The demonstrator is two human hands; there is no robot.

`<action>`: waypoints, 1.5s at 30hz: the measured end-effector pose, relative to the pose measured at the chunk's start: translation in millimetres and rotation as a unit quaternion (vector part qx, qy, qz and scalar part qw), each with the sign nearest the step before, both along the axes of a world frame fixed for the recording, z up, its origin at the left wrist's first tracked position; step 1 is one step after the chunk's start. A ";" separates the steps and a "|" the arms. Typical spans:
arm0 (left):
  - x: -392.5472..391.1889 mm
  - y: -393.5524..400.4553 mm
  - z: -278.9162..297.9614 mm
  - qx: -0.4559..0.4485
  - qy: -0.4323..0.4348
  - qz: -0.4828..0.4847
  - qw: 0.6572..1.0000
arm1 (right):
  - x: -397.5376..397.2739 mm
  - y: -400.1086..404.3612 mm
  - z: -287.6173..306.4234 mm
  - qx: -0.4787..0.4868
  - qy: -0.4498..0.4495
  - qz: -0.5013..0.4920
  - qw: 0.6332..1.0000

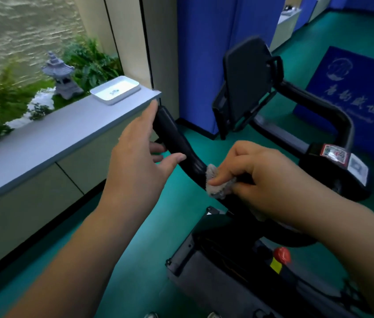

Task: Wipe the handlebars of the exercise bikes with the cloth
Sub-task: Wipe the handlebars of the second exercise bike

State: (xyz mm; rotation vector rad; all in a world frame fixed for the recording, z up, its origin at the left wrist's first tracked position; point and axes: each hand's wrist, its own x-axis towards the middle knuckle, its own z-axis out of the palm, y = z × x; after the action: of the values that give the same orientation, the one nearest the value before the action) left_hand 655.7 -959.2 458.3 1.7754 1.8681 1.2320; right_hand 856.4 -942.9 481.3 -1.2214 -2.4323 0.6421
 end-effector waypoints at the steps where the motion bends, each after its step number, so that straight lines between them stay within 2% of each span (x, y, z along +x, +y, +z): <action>1: 2.7 -2.8 -1.8 -0.001 0.000 -0.005 1.000 | 6.4 -0.8 -0.2 -0.001 -0.011 0.002 1.000; 6: 14.5 -16.9 -12.8 0.012 0.058 0.004 0.998 | -17.2 1.8 -20.6 0.085 0.094 -0.044 0.991; 10: 16.1 -22.6 -21.1 0.060 0.170 0.019 0.983 | -20.6 3.6 -17.0 0.065 0.077 -0.030 0.994; 14: 15.9 -26.0 -24.0 0.054 0.205 0.012 0.977 | 17.9 -13.6 -10.5 0.012 0.012 -0.023 1.000; 19: 20.7 -33.6 -32.5 0.052 0.252 -0.032 0.966 | 14.9 -20.4 -18.7 0.056 0.052 -0.069 0.995; 24: 31.0 -41.1 -32.4 0.034 0.251 -0.026 0.967 | -9.9 -4.0 -14.3 0.049 0.077 -0.031 0.995; 29: 50.4 -43.8 -28.5 0.026 0.242 0.011 0.970 | 54.1 -19.7 -8.0 -0.026 0.038 0.031 0.998; 31: 62.0 -46.6 -29.3 0.017 0.225 0.028 0.974 | 77.0 -26.1 -9.0 -0.081 0.063 0.045 0.994; 35: 86.5 -55.4 -32.9 0.002 0.218 0.049 0.975 | 72.7 -15.9 -23.6 -0.002 0.101 0.071 0.992; 39: 101.5 -60.1 -33.6 -0.020 0.214 0.081 0.973 | 52.5 -2.5 -30.5 0.013 0.143 0.104 0.984; 45: 127.4 -69.5 -31.1 -0.038 0.193 0.146 0.970 | 119.0 -2.1 -27.3 0.005 0.078 0.228 0.971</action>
State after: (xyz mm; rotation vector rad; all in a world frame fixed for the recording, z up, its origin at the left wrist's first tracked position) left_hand 783.1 -1028.7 427.2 1.8495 2.4311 0.9314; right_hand 975.4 -945.0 454.0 -0.5754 -2.5874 0.8107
